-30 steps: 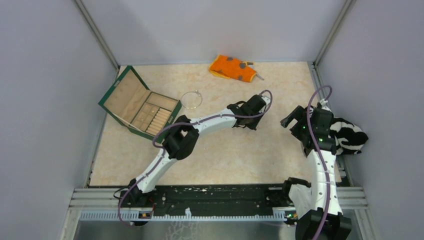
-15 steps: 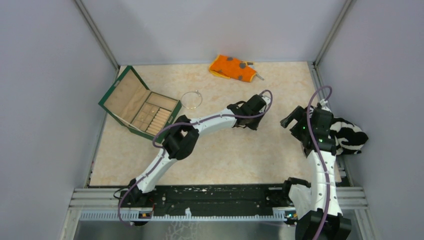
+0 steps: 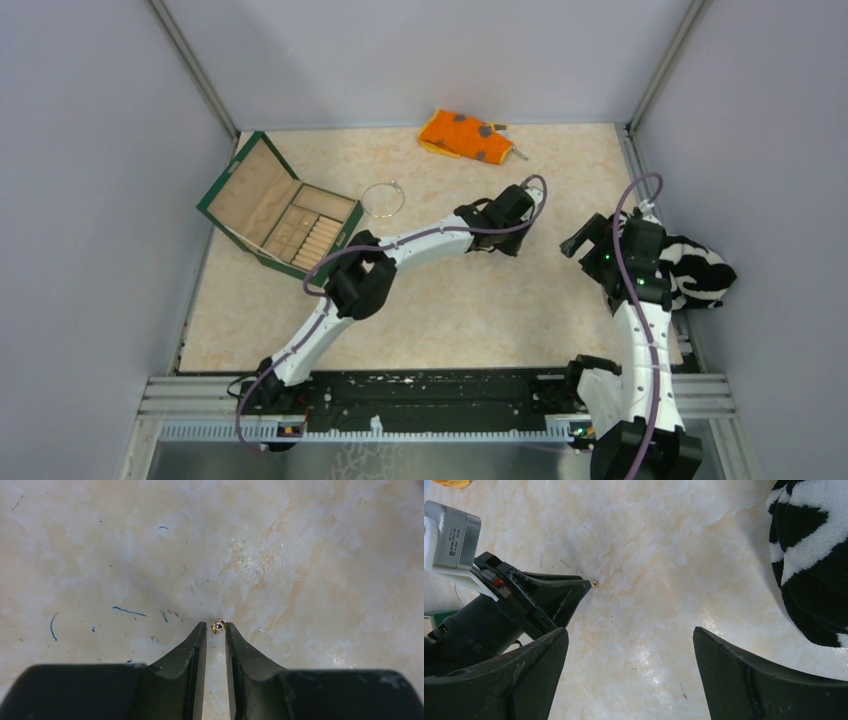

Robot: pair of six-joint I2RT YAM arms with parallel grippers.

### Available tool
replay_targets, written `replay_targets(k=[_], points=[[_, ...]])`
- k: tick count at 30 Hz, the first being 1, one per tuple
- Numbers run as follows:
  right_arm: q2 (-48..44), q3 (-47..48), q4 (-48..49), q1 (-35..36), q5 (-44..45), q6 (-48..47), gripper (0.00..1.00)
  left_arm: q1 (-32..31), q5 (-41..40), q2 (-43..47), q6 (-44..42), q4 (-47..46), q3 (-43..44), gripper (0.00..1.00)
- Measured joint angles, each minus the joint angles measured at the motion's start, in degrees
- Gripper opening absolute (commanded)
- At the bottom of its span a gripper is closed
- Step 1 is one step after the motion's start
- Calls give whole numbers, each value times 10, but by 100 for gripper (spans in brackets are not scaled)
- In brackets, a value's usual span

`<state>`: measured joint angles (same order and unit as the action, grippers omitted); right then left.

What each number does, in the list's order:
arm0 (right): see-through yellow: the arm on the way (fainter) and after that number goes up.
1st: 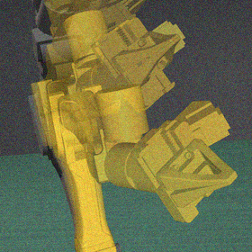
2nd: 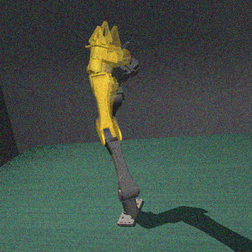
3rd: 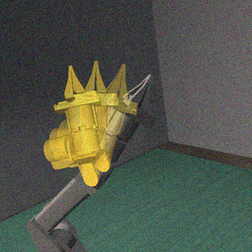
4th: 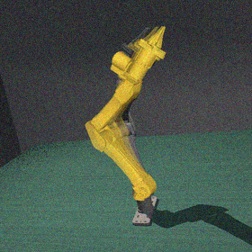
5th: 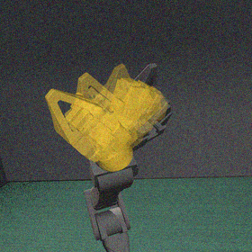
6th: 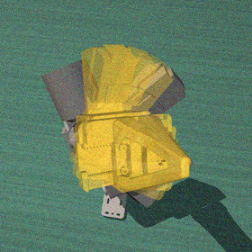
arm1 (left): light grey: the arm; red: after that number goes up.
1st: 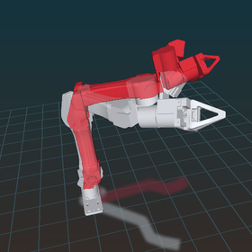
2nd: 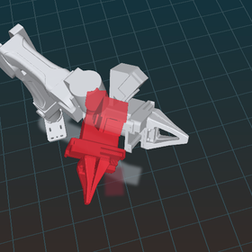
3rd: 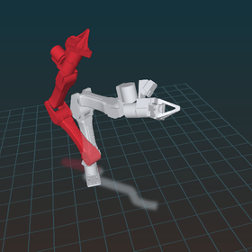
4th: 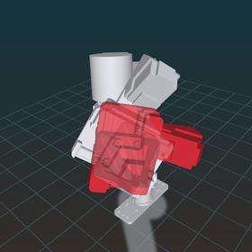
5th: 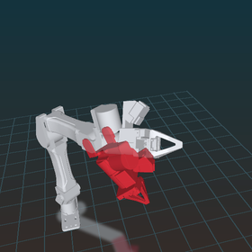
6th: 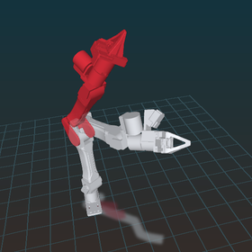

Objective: Organize the mixed jewelry

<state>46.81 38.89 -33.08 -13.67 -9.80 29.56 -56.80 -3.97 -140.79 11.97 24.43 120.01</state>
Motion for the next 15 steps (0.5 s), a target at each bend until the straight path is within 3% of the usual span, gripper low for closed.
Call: replay_targets(k=[6, 11, 15], points=[[-6, 0, 0, 0, 0, 0, 94, 0, 0, 0, 0, 0, 3, 26], [-7, 0, 0, 0, -2, 0, 94, 0, -1, 0, 0, 1, 3, 34], [-7, 0, 0, 0, -3, 0, 94, 0, -4, 0, 0, 2, 3, 32]])
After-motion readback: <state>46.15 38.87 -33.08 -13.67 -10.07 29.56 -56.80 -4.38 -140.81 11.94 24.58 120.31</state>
